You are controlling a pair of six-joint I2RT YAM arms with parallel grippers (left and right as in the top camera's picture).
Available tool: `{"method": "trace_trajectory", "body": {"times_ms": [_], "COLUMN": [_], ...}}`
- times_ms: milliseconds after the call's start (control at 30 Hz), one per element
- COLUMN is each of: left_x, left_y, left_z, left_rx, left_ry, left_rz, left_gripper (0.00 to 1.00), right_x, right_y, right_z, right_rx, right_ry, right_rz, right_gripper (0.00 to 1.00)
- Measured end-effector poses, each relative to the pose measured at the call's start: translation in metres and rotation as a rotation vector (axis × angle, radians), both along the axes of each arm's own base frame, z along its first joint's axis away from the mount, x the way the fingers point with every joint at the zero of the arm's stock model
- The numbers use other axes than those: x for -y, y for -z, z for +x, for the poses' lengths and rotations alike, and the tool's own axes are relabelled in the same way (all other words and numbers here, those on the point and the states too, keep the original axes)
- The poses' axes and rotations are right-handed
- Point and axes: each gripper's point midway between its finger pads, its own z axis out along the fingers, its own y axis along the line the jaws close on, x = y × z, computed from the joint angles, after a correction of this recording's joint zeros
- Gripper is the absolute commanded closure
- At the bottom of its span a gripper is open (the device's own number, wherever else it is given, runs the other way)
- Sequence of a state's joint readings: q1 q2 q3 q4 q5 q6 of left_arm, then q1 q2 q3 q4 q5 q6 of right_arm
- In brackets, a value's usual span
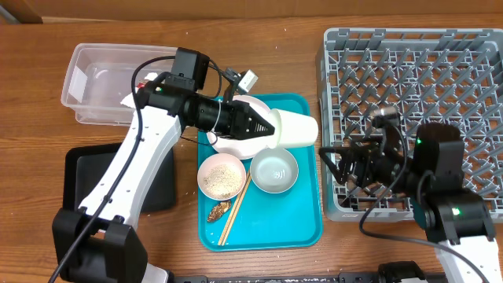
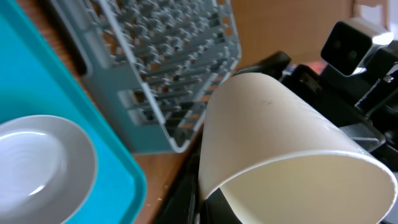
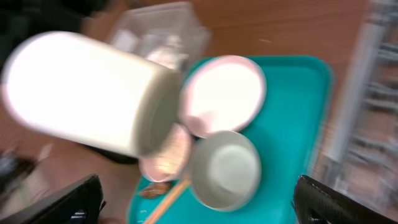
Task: Sort waste into correct bins and load items into the dishwasher
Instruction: 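Hand the white cup from the left gripper to the right gripper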
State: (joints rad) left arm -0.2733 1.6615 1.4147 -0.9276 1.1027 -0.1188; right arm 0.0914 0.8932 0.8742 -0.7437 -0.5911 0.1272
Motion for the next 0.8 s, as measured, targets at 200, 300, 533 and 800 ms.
{"method": "trace_trajectory", "body": {"times_ms": [200,300,533,800], "left_x": [0.007,0.009,0.010,0.015], "left_y": [-0.009,-0.013,-0.020,-0.029], "left_z": [-0.006,-0.008,-0.011,-0.018], "left_rx": [-0.054,-0.059,-0.069,-0.075], "left_ry": [0.047,0.058,0.075,0.112], "left_rz": [-0.100,-0.126,-0.165,-0.217], "left_gripper": [0.96,0.96,0.96,0.96], "right_x": [-0.036,-0.048,-0.060,-0.065], "right_y": [-0.020,-0.024,-0.041,-0.060], "right_z": [0.002,0.002,0.005,-0.002], "right_rx": [0.071,0.086,0.186,0.280], "right_ry": [-0.250,-0.349,-0.482,-0.599], "right_rz": [0.157,0.221,0.298,0.358], "right_gripper": [0.00,0.00,0.07,0.20]}}
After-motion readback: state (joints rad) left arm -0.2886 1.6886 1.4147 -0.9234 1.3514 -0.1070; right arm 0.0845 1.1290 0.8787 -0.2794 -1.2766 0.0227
